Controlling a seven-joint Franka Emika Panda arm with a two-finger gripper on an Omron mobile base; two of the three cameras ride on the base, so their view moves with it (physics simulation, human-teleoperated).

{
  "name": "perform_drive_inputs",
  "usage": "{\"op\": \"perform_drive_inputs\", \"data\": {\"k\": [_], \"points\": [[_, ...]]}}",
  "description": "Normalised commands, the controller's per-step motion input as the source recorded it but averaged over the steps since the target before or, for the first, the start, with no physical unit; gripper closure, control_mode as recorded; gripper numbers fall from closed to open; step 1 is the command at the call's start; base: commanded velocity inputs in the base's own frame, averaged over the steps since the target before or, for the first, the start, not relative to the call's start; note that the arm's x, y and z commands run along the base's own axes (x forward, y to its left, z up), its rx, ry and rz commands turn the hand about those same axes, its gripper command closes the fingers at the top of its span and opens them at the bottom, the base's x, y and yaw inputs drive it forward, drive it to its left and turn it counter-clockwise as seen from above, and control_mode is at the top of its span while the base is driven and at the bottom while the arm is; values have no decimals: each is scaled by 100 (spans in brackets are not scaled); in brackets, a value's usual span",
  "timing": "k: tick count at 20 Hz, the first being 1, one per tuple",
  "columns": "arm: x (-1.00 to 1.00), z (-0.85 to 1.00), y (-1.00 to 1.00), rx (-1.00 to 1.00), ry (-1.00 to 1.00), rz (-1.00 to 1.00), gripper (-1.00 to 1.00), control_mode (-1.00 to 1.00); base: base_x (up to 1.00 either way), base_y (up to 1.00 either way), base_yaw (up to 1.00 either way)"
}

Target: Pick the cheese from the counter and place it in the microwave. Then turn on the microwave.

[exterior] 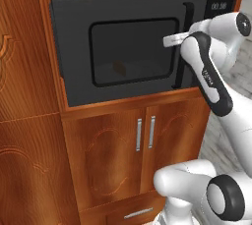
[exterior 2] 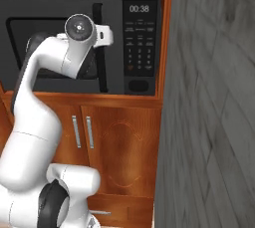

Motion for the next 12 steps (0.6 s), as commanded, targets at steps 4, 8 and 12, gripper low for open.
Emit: {"op": "perform_drive_inputs", "data": {"k": [4, 8, 12], "points": [[-65, 30, -20, 2, 28, 13, 100, -100, 0, 0, 0], [-58, 20, -32, 2, 19, 7, 100, -100, 0, 0, 0], [-6, 0, -52, 1, 3, -19, 100, -100, 0, 0, 0]]}}
